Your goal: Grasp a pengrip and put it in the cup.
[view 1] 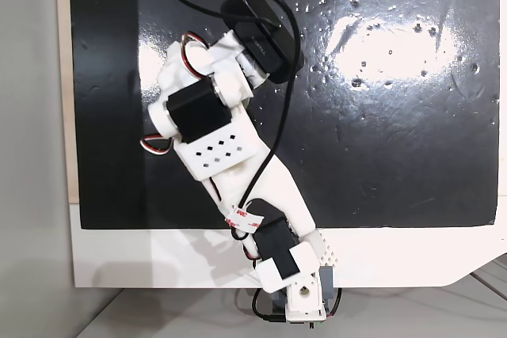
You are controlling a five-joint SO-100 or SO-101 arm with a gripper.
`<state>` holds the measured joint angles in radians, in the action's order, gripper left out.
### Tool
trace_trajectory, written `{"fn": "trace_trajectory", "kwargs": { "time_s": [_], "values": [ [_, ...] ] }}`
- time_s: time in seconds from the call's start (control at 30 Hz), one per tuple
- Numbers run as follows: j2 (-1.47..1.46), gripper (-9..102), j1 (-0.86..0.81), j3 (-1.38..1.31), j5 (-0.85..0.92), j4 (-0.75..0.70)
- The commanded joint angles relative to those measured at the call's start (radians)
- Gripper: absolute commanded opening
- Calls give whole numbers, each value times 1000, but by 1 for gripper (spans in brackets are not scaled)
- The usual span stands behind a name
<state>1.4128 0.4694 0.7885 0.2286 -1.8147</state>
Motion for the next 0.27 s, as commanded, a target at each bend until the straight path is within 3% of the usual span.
{"fn": "trace_trajectory", "kwargs": {
  "time_s": [0.0,0.23],
  "values": [
    [37,31,-18,-31,0,-11],
    [51,31,-26,-15,5,-11]
  ]
}}
